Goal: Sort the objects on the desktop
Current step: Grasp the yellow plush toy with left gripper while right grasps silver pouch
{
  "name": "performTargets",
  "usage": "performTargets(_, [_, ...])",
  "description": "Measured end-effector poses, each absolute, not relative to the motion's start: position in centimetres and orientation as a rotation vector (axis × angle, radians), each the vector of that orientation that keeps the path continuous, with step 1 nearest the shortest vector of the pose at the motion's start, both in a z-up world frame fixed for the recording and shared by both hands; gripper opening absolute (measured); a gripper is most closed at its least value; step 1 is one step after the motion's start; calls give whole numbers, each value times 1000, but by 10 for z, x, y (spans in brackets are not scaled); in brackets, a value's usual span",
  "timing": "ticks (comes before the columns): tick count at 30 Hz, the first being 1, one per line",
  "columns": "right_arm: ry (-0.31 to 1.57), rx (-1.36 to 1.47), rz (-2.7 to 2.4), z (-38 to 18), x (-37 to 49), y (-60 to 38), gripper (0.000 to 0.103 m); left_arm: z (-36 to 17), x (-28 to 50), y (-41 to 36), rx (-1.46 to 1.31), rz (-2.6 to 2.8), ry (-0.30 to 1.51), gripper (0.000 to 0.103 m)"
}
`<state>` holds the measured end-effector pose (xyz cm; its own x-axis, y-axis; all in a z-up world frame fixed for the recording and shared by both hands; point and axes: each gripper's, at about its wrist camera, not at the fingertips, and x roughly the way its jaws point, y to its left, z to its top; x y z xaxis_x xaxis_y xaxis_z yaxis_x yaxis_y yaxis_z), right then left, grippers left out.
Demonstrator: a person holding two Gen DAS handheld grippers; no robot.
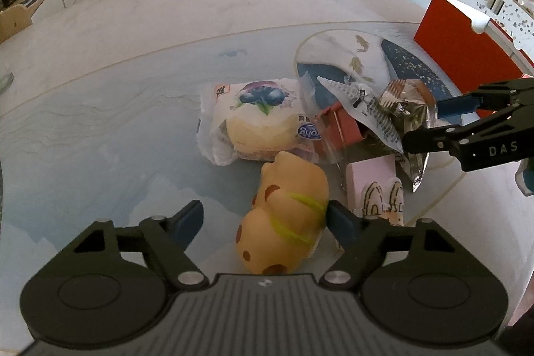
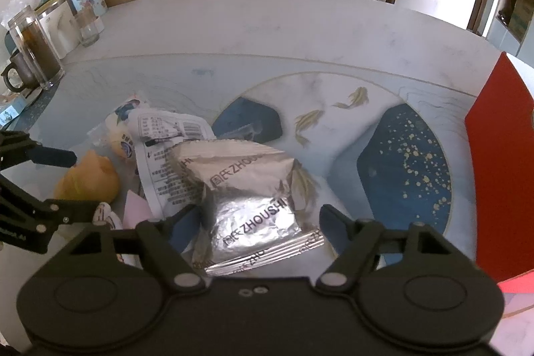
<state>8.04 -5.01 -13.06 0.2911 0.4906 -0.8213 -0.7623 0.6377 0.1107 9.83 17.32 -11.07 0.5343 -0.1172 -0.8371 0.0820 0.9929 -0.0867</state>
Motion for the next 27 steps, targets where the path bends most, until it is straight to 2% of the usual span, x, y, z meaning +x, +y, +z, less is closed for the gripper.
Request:
performTargets(9, [968,-310,864,-130,81,-50,67,-103,94,168,-37,-135,990,53])
performTargets(20, [956,-311,848,-127,77,-55,48,-100,94,162,-38,-111,989,48])
performTargets(27, [962,-315,829,-122,75,-62,47,-97,94,158,-42,-94,987,47])
